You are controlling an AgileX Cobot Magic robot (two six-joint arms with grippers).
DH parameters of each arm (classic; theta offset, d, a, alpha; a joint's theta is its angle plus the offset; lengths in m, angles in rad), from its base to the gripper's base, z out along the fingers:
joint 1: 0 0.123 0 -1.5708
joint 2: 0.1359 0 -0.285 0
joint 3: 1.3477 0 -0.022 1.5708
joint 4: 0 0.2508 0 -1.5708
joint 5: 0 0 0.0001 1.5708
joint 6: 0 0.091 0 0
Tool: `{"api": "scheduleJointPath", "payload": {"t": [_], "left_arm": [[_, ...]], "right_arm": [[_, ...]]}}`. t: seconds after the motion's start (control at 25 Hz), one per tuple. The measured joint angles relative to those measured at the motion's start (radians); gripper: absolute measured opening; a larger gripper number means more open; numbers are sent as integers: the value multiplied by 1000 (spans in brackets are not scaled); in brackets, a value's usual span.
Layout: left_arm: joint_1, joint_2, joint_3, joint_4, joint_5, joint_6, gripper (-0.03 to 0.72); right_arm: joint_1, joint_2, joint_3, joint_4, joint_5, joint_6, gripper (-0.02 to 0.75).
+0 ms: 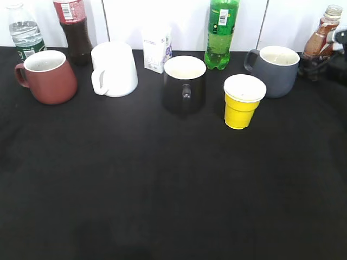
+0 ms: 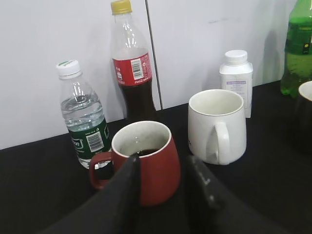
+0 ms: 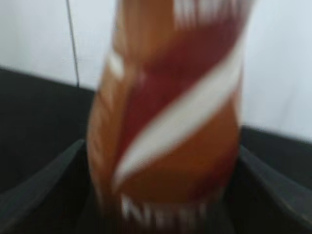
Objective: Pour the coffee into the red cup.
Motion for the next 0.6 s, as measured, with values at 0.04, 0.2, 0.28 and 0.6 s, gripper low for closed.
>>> {"api": "scheduleJointPath", "payload": {"t": [0.04, 0.2, 0.28, 0.6], "left_arm": [[0, 0, 0, 0, 0, 0, 243], [0, 0, 0, 0, 0, 0, 243], [0, 0, 0, 1, 0, 0, 243], [0, 0, 0, 2, 33, -73, 243]], "right_arm": [[0, -4, 16, 20, 1, -1, 605], [0, -56, 71, 50, 52, -18, 599], [0, -100, 120, 49, 62, -18, 598], [69, -476, 248, -91, 459, 116, 595]]}}
